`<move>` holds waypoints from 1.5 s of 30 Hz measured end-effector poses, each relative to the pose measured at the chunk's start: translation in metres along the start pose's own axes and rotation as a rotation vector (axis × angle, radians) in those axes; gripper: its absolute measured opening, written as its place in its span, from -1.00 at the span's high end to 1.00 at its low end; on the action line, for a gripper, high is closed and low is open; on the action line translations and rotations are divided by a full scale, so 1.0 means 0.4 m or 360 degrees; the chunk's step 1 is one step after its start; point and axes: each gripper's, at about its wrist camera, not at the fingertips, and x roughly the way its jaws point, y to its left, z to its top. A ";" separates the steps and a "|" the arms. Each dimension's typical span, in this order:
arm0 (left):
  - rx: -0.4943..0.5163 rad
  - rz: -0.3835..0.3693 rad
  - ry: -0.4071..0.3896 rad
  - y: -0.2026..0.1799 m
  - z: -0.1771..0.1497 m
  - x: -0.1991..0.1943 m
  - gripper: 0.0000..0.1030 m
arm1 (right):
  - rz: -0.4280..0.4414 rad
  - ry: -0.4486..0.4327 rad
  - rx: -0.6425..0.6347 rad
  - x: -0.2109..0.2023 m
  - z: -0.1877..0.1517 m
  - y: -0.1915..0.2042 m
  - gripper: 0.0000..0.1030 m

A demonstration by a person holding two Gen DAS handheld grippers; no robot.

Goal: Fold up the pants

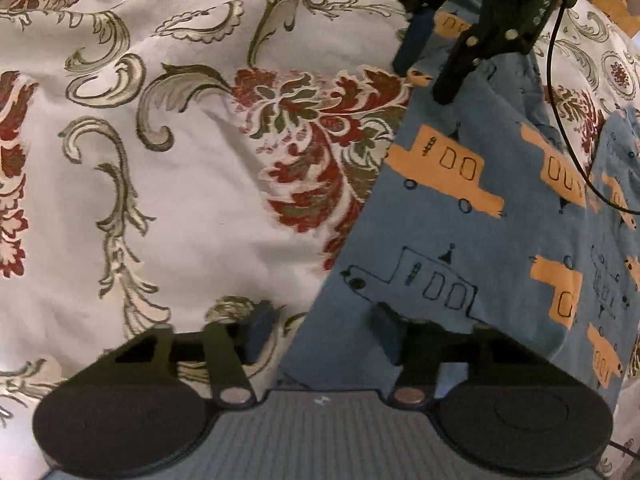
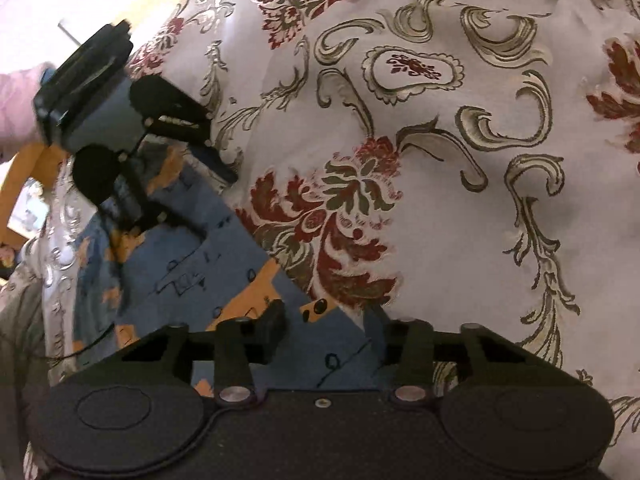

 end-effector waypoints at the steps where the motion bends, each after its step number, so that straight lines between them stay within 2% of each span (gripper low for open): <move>1: -0.0005 -0.0012 0.0011 0.009 0.000 -0.002 0.02 | 0.0011 0.0020 -0.0008 -0.004 0.003 -0.002 0.12; 3: -0.0028 -0.0036 0.0032 0.028 0.006 -0.006 0.05 | 0.0018 0.0043 -0.0001 -0.008 0.007 -0.011 0.12; 5: -0.0039 -0.0039 0.0049 0.039 0.016 -0.002 0.08 | 0.0031 0.0069 0.0006 -0.005 0.012 -0.017 0.23; 6: -0.0043 -0.0040 0.0054 0.041 0.016 -0.001 0.13 | 0.0027 0.0078 -0.0008 -0.004 0.013 -0.015 0.35; 10: -0.0074 -0.0006 0.0046 0.041 0.028 0.002 0.50 | 0.0015 0.0101 -0.0081 -0.001 0.004 0.006 0.70; 13: -0.0114 0.0059 0.0008 0.025 0.023 -0.021 0.81 | -0.0077 0.0087 -0.0138 -0.006 -0.018 0.033 0.90; 16: -0.0215 0.0150 -0.0060 -0.004 0.007 -0.041 0.92 | -0.0184 0.0002 -0.0141 -0.021 -0.046 0.068 0.93; 20: -0.0416 0.0276 -0.0110 -0.031 -0.008 -0.042 0.96 | -0.0336 -0.0093 -0.0106 -0.027 -0.074 0.107 0.94; 27: -0.0431 0.0507 -0.0263 -0.087 0.000 -0.094 0.98 | -0.0589 -0.0250 -0.0220 -0.055 -0.061 0.164 0.96; 30: -0.0403 0.0656 -0.0333 -0.082 0.026 -0.113 0.98 | -0.0679 -0.0301 -0.0225 -0.074 -0.034 0.154 0.96; 32: -0.0429 0.0703 -0.0341 -0.061 0.045 -0.111 0.98 | -0.0725 -0.0320 -0.0214 -0.076 -0.010 0.137 0.96; 38: -0.0459 0.0736 -0.0291 -0.012 0.065 -0.021 0.97 | -0.0806 -0.0254 -0.0205 0.000 0.043 0.087 0.96; 41: -0.0496 0.0702 -0.0303 0.006 0.052 0.015 0.96 | -0.0806 -0.0226 -0.0166 0.035 0.042 0.064 0.96; 44: -0.0560 0.0625 -0.0357 0.022 0.035 0.006 0.86 | -0.0817 -0.0242 -0.0152 0.043 0.026 0.070 0.91; 45: -0.0582 0.0593 -0.0385 0.029 0.027 -0.006 0.80 | -0.0808 -0.0261 -0.0128 0.037 0.024 0.071 0.79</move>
